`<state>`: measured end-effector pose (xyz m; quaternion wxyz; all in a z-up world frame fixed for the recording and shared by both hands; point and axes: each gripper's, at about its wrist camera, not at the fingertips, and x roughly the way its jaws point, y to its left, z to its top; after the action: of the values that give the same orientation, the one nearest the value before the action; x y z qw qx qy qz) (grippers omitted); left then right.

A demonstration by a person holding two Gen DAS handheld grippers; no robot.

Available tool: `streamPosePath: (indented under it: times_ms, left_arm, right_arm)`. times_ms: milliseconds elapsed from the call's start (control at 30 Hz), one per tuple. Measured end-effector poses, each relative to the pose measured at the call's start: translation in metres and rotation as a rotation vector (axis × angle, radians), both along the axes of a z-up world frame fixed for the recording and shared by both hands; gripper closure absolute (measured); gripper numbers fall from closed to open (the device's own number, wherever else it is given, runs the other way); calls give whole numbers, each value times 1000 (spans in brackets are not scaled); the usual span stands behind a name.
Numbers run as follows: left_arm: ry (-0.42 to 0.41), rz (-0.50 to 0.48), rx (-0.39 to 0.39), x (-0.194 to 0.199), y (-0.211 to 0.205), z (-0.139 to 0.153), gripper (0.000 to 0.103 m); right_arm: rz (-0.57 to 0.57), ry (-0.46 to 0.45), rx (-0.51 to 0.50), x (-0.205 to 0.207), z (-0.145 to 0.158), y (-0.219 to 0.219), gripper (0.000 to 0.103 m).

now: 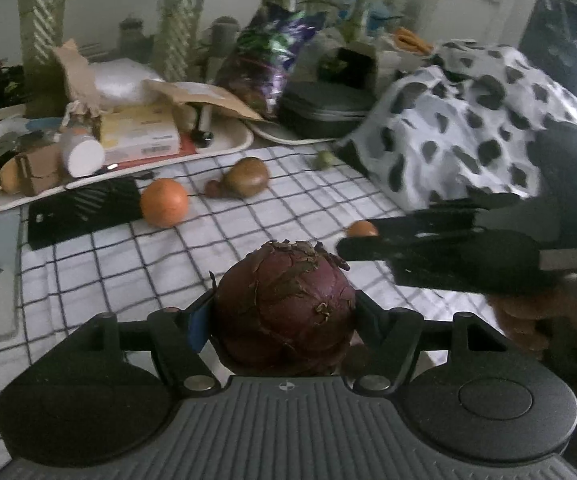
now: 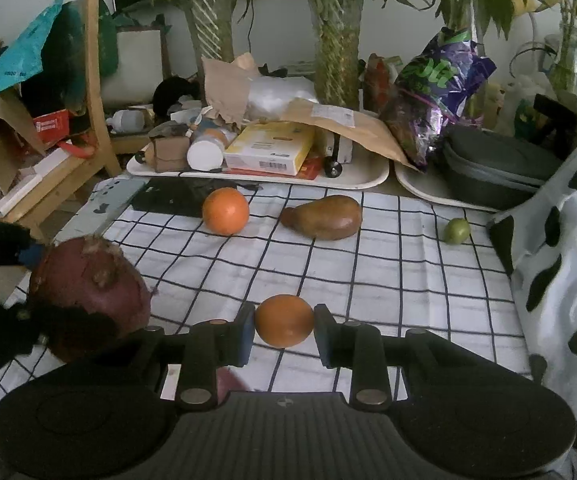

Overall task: Organize fruits
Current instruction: 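Carry the dragon fruit and tangerine onto the white plate and release them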

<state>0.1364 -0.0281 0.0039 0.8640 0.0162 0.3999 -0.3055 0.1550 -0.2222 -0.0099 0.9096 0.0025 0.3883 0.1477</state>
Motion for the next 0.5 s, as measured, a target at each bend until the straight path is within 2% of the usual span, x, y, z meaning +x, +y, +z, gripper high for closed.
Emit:
streamPosePath:
  times_ms: [233,500]
  left_arm:
    - [-1,-39,-29,-34,-6,3,35]
    - [42,-56,16,-66,-12,-9,35]
  right_arm:
    - [-13,-1,15,-24,3,-5,71]
    - [-7,4,17,-52,4,-5,71]
